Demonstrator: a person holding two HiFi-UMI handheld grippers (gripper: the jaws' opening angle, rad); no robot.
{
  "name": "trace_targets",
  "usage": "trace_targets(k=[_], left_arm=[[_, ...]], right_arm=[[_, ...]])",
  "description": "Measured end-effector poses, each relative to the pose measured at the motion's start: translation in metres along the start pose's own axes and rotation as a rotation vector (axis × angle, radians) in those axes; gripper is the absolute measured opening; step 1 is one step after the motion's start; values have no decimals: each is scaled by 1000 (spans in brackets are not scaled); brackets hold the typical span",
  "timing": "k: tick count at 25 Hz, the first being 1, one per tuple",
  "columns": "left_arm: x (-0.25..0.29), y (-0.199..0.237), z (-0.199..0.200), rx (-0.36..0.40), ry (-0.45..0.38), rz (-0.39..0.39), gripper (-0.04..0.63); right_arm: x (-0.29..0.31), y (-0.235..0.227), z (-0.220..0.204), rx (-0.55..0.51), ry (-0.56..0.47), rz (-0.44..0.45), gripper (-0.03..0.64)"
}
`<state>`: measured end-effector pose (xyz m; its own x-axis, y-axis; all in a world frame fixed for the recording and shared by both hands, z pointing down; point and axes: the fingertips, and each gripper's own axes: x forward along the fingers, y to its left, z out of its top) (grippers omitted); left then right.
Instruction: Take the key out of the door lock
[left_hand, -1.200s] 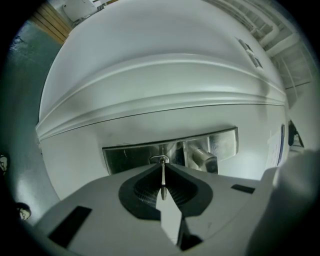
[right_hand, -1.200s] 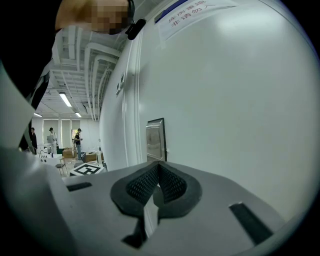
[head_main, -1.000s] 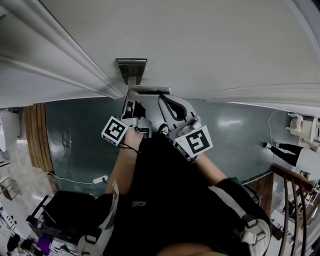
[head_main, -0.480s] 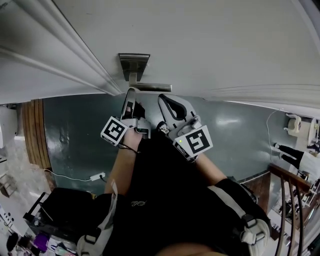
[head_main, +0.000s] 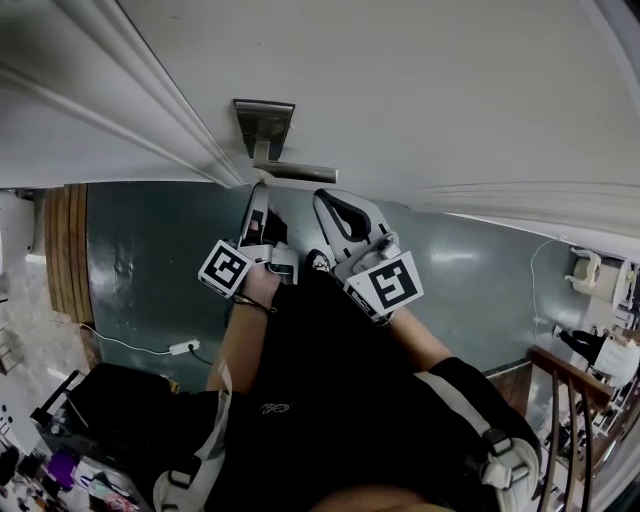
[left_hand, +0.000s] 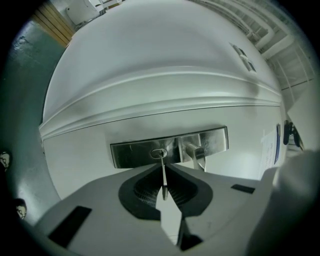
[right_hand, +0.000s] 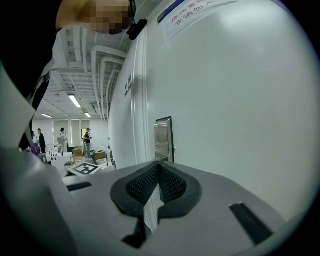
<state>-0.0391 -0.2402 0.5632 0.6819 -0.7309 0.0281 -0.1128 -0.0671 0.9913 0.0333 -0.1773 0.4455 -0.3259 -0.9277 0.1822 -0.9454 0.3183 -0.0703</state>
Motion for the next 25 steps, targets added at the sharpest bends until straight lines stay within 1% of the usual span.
trace_targets(k=[13,18,23,25], left_arm=[[-30,-13,-42,26,-100,7,37],[-45,-20,-60,32,-155,4,37],[-64,-19,-79,28,-215,17,37],[-70,-18,-83,40,-233,29,37]], right_arm=[[-41,-12,-5,-20,0,103,8],[-62,-12,-9,-29,-5,157,8],[-77,-12,-20,-45,3,214,8],[-77,-14,-25,-53,3,232,8]])
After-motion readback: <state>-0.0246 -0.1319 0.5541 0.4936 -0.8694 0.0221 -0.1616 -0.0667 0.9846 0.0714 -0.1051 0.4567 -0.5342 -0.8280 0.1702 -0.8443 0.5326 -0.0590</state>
